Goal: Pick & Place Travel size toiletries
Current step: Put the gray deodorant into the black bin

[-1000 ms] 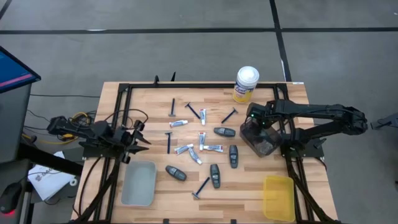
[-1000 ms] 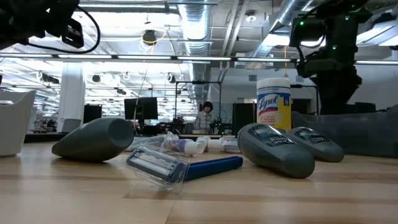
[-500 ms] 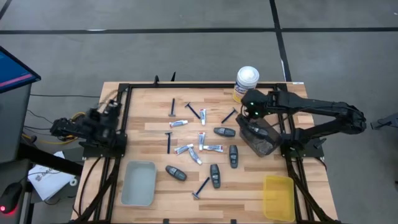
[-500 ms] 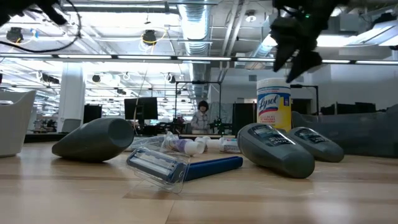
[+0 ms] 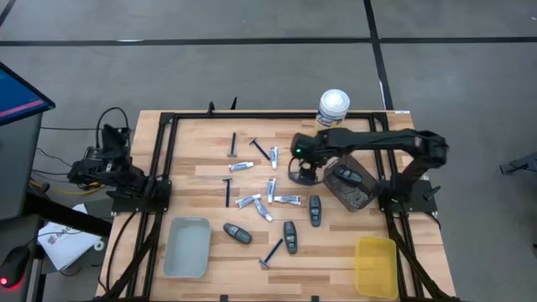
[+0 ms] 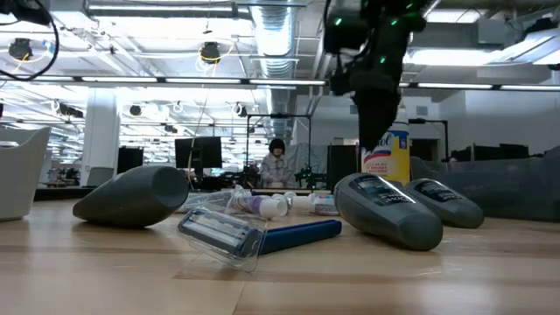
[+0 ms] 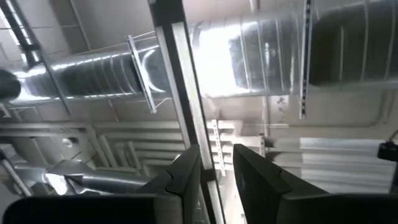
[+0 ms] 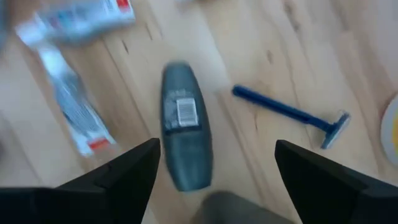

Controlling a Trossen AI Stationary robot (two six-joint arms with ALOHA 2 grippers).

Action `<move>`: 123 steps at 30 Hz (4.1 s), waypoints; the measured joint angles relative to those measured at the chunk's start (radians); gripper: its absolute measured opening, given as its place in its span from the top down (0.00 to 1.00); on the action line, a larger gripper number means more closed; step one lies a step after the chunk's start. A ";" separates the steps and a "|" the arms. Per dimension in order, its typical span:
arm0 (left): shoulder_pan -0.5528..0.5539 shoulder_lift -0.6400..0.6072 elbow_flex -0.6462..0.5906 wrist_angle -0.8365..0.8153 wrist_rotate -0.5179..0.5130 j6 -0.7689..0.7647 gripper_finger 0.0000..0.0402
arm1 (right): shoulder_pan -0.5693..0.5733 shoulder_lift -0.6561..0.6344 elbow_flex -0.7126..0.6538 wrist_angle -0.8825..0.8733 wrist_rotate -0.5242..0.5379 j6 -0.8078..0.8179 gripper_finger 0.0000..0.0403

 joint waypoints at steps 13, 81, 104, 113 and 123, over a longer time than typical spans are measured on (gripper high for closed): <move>0.000 0.041 0.000 0.000 0.001 -0.030 0.77 | 0.006 0.203 0.067 0.049 -0.083 -0.153 0.23; 0.000 -0.001 0.000 0.002 0.004 -0.104 0.77 | -0.114 -0.311 -0.179 -0.048 -0.042 0.125 0.58; 0.000 -0.001 0.000 0.002 0.004 -0.104 0.77 | 0.045 -0.335 -0.446 -0.074 -0.019 0.355 0.45; 0.000 -0.001 0.000 0.002 0.004 -0.104 0.77 | 0.046 -0.335 -0.383 -0.103 -0.034 0.460 0.15; 0.000 -0.001 0.000 0.002 0.004 -0.105 0.77 | 0.262 -0.300 -0.190 -0.095 -0.071 0.929 0.22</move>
